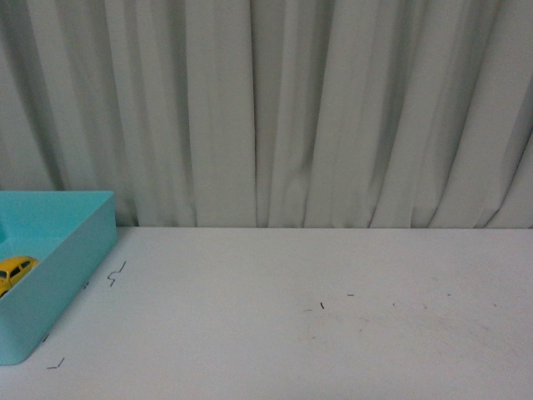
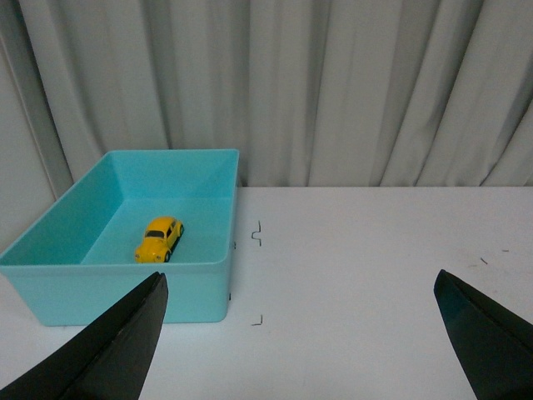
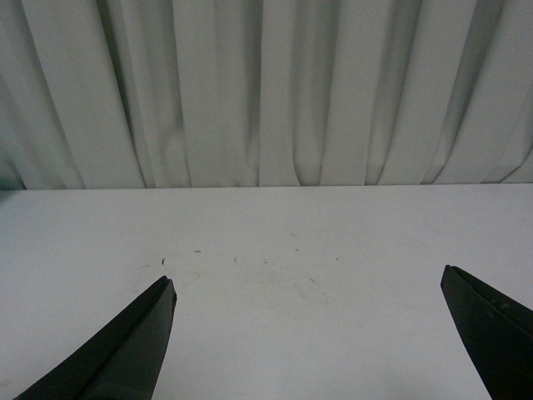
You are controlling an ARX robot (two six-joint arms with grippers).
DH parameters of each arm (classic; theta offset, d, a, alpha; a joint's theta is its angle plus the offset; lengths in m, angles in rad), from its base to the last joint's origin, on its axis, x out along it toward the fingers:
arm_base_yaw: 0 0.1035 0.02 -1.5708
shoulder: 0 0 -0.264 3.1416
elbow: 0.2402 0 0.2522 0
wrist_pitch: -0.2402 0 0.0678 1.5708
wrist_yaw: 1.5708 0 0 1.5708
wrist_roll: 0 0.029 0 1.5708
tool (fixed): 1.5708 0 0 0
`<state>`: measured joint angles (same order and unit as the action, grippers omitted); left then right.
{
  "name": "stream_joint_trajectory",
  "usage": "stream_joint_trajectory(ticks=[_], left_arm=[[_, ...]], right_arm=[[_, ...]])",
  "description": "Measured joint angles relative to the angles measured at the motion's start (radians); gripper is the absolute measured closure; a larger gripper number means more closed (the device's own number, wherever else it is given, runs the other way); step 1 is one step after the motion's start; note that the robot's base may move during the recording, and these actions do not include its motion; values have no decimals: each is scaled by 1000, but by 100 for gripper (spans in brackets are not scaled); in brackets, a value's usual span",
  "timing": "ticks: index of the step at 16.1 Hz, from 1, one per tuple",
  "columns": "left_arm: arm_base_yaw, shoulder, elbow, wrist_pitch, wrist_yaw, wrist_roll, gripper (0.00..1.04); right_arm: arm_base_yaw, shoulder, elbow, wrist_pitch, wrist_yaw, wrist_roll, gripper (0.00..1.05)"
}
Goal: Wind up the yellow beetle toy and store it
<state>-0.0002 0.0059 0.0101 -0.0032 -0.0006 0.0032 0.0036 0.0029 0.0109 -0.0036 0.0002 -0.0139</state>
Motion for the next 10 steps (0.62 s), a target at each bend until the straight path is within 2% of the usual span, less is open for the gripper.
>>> stream_joint_trajectory(ticks=[10], left_arm=[[0, 0, 0, 1, 0, 0, 7]], right_arm=[[0, 0, 0, 1, 0, 0, 7]])
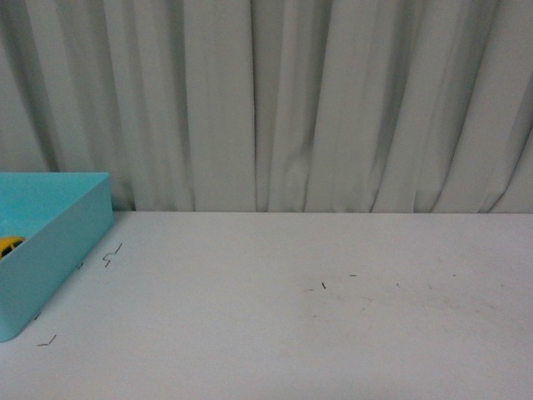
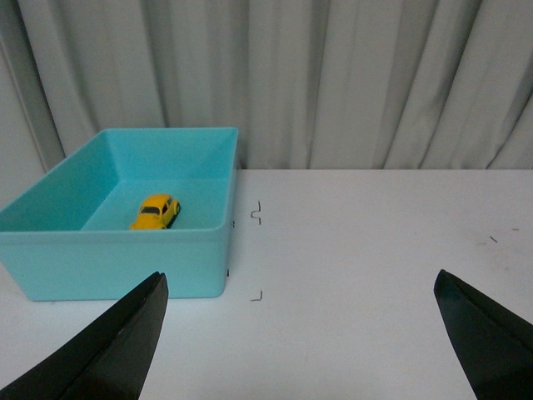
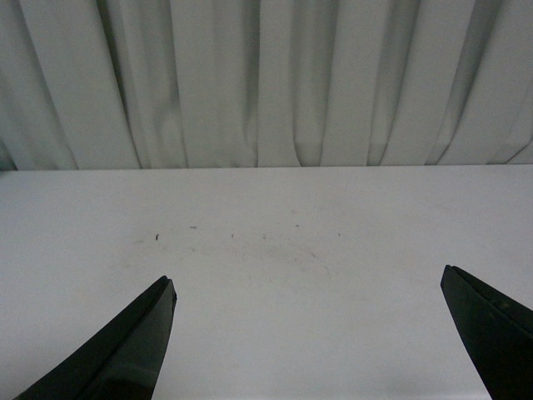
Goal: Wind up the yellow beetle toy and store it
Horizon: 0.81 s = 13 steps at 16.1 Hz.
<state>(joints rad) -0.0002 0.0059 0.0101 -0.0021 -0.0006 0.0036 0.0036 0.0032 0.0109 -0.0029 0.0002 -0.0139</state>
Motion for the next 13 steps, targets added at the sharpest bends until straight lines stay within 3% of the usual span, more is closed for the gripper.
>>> stream_joint_trajectory(ticks=[13], left_arm=[[0, 0, 0, -2, 1, 0, 7]], right_arm=[[0, 0, 0, 0, 0, 3, 7]])
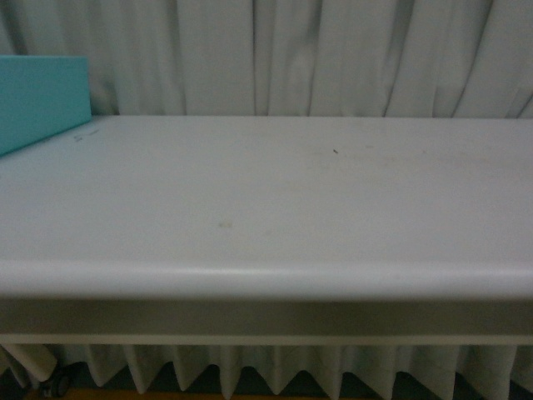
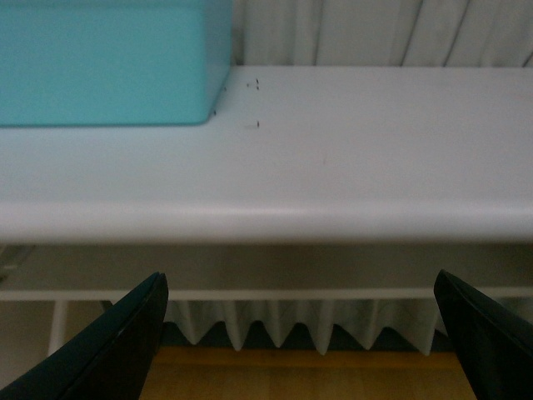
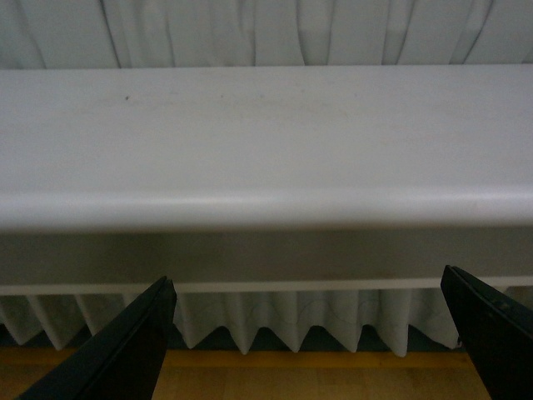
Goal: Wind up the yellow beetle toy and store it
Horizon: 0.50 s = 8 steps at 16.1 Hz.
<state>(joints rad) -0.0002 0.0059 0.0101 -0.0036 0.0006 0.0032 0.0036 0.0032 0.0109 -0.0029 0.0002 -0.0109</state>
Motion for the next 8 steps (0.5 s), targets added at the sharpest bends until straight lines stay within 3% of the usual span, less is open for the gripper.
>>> stream_joint_trajectory(ticks=[8], left_arm=[[0, 0, 0, -4, -2, 0, 7]], right_arm=[[0, 0, 0, -5, 0, 0, 7]])
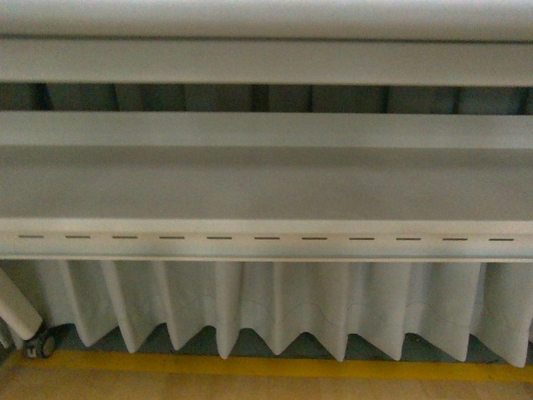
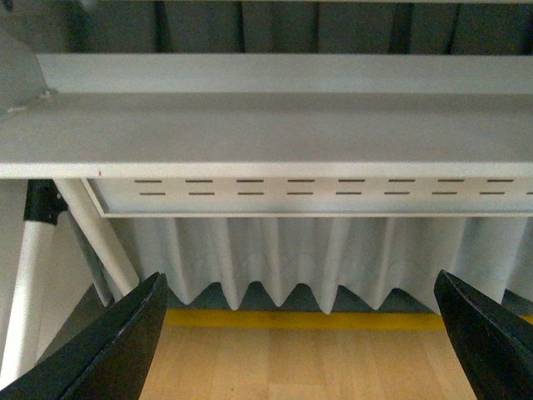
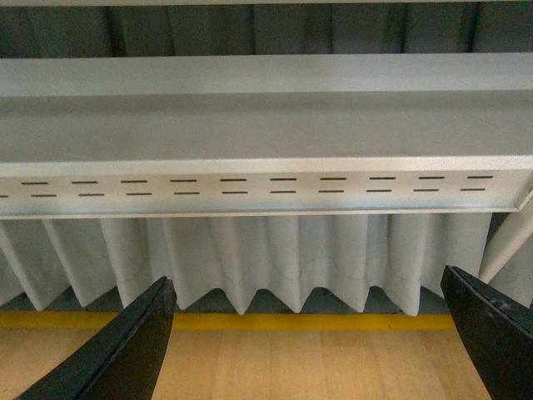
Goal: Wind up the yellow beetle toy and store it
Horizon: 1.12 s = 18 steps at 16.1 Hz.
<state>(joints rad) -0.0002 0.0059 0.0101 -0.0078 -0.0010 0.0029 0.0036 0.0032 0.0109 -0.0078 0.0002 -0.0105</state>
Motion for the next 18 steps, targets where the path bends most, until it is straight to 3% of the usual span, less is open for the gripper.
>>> stream_joint_trajectory(ticks=[18], left_arm=[[0, 0, 0, 4, 0, 0, 7]], right_arm=[[0, 0, 0, 3, 0, 0, 7]])
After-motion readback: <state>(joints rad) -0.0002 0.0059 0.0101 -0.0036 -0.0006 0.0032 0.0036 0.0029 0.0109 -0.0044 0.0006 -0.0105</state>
